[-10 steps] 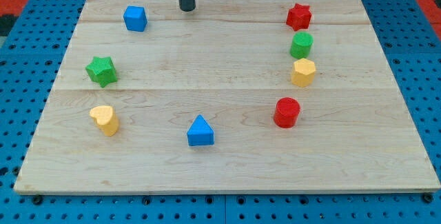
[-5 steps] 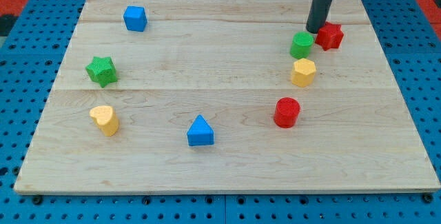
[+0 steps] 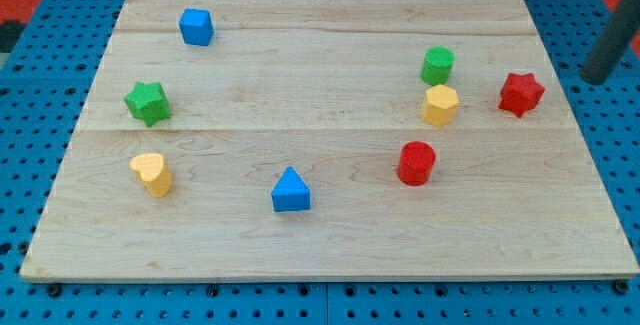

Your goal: Put the red star at the top right side of the hexagon

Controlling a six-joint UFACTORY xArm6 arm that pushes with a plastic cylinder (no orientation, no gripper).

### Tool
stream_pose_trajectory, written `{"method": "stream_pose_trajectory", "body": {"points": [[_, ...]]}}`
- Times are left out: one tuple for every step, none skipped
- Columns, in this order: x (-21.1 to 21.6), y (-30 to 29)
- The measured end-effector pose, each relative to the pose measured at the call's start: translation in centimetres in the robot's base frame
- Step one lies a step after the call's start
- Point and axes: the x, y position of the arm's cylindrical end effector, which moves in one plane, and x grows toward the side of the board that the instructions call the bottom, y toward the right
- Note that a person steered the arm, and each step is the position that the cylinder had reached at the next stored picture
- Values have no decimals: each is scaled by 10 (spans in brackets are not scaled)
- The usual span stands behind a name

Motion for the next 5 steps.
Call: {"method": "stream_pose_trajectory", "body": {"points": [[18, -42], [25, -78], [25, -96], [26, -90], [28, -78]]}}
